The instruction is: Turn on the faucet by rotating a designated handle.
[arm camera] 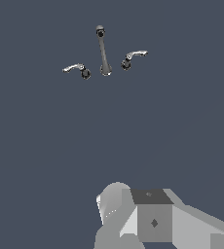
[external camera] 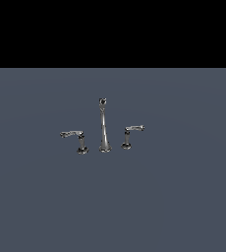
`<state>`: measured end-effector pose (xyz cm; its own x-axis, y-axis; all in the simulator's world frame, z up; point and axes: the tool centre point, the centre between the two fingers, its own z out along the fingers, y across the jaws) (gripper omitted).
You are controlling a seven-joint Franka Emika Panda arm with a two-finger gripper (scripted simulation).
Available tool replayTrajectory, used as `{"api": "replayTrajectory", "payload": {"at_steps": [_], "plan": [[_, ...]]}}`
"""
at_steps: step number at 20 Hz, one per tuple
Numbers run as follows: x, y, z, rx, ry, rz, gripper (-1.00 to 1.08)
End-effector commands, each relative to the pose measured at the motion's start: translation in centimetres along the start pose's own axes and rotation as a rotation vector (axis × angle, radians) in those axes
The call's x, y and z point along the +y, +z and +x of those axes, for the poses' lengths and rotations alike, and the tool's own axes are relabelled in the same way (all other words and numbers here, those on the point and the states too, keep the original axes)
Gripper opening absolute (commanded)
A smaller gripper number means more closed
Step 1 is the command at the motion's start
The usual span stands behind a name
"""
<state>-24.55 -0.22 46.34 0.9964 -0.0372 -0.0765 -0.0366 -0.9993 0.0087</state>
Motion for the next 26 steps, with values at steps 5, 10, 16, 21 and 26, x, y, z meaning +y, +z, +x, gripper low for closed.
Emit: {"api": "replayTrajectory", "payload": {"at_steps": [5, 10, 16, 21, 26], "plan": [[-0.1, 0.3, 0.2, 0.0, 0.01, 0.0, -1.0], [-0.5, 1.3, 1.1, 0.002, 0.05, 0.003, -1.0], [-1.4, 3.7, 3.2, 0.005, 0.139, 0.007, -1.0], [-2.2, 6.6, 5.7, 0.01, 0.246, 0.013, -1.0], [-2.8, 9.9, 8.9, 0.015, 0.372, 0.019, -1.0]]}}
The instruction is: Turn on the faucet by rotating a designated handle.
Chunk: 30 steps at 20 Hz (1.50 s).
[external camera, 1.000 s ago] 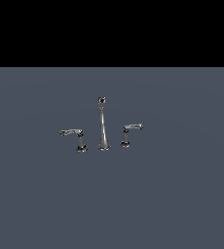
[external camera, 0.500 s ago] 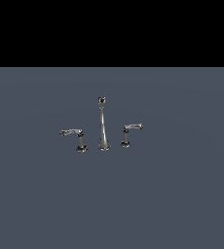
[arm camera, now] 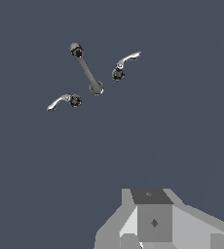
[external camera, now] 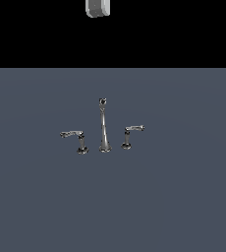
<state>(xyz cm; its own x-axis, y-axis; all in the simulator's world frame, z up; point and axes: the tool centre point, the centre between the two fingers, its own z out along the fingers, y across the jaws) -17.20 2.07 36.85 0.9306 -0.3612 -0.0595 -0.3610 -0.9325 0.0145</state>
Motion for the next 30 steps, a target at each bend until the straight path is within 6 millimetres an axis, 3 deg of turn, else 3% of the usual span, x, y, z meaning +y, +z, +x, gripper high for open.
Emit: {"api": "replayTrajectory", "payload": {"at_steps": [1, 16, 30], "plan": [[-0.7, 1.8, 1.4, 0.003, 0.065, 0.004, -1.0], [-2.9, 11.5, 10.7, 0.018, 0.429, 0.022, -1.0], [-1.7, 20.2, 19.8, 0.035, 0.768, 0.033, -1.0]]}}
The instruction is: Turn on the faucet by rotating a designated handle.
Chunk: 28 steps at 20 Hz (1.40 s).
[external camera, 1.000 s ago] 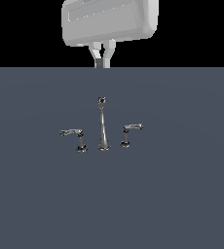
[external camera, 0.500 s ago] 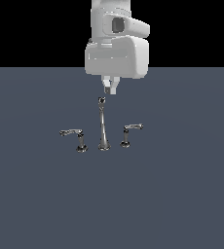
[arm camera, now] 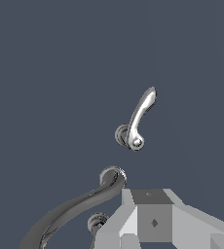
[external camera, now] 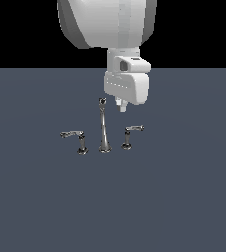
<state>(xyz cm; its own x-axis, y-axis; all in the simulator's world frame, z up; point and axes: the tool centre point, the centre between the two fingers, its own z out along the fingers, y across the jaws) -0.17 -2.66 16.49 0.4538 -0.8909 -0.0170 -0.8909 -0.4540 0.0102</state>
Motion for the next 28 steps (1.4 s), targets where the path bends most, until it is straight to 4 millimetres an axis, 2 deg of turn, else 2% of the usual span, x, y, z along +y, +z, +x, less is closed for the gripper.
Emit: {"api": "replayTrajectory", "payload": {"at_steps": [1, 7, 14, 19, 28], "plan": [[-0.7, 1.7, 1.6, 0.005, 0.064, 0.002, -1.0], [-1.7, 4.9, 4.8, 0.012, 0.189, 0.007, -1.0], [-2.3, 7.2, 7.4, 0.016, 0.283, 0.011, -1.0], [-2.4, 7.8, 8.1, 0.016, 0.31, 0.012, -1.0], [-2.0, 7.7, 8.1, 0.015, 0.309, 0.013, -1.0]]}}
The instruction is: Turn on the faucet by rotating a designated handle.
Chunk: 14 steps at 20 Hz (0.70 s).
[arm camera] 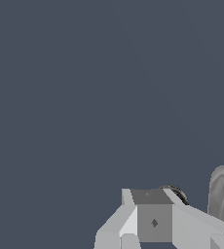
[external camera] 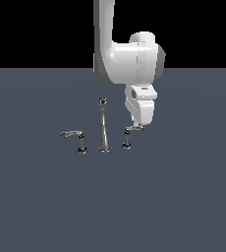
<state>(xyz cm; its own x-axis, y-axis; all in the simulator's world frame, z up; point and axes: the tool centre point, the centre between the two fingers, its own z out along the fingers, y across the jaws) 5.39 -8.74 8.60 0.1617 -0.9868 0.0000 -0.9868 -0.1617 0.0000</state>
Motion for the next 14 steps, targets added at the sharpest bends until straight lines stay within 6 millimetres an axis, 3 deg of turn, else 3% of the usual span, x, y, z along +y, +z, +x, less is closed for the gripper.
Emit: {"api": "replayTrajectory", "payload": {"at_steps": [1, 11, 14], "plan": [[0.6, 0.0, 0.3, 0.0, 0.001, 0.0, -1.0], [4.0, 0.0, 1.8, 0.0, 0.001, 0.0, -1.0], [3.4, 0.0, 1.1, 0.0, -0.008, 0.011, -1.0]]}}
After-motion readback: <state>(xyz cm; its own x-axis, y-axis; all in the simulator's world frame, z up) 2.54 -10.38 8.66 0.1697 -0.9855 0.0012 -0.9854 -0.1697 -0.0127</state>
